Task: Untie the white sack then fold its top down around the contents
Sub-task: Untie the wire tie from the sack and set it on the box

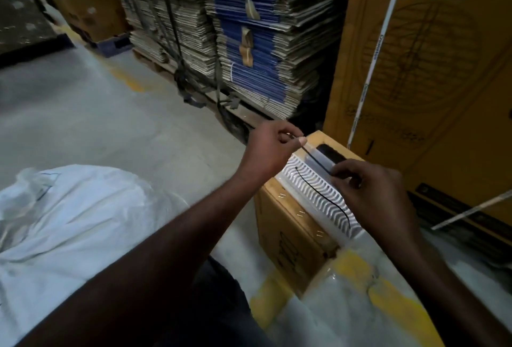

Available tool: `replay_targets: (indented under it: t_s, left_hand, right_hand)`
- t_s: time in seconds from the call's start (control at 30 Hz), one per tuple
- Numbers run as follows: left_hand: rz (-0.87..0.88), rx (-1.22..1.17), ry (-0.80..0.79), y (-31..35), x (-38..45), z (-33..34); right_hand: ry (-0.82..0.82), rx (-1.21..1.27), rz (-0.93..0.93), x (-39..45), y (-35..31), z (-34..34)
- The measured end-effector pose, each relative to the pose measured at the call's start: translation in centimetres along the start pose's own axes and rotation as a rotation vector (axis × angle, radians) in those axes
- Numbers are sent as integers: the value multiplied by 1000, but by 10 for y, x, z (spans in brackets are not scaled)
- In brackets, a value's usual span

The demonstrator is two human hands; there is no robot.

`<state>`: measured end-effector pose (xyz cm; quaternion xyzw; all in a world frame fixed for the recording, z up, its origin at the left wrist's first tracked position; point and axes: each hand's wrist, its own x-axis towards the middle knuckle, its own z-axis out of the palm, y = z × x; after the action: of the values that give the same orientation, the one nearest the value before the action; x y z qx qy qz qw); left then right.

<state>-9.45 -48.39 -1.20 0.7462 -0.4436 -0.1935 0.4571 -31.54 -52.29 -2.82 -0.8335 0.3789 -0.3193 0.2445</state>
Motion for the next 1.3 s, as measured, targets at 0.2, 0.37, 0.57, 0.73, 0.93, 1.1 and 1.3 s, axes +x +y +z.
replay_targets:
  t_s: [0.2, 0.37, 0.57, 0.73, 0.93, 1.1, 1.3]
  left_hand:
    - [23, 421, -107, -5, 13, 17]
    - [38, 433, -81, -11, 11, 5]
    - [35, 368, -3, -24, -1, -8]
    - [37, 305, -14, -25, -12, -13]
    - [31, 316, -4, -21, -24, -20]
    - [61, 293, 48, -6, -38, -35]
    - [119, 246, 130, 11, -70, -76]
  right_hand:
    - [-194, -89, 92, 6, 18, 21]
    - [-277, -113, 117, 9, 18, 40]
    - [-350, -259, 68, 8, 19, 49]
    - [-342, -274, 80, 8, 16, 48]
    - [-246, -218, 105, 11, -1, 39]
    - [-106, -154, 43, 12, -32, 29]
    - [-21, 5, -104, 2, -103, 25]
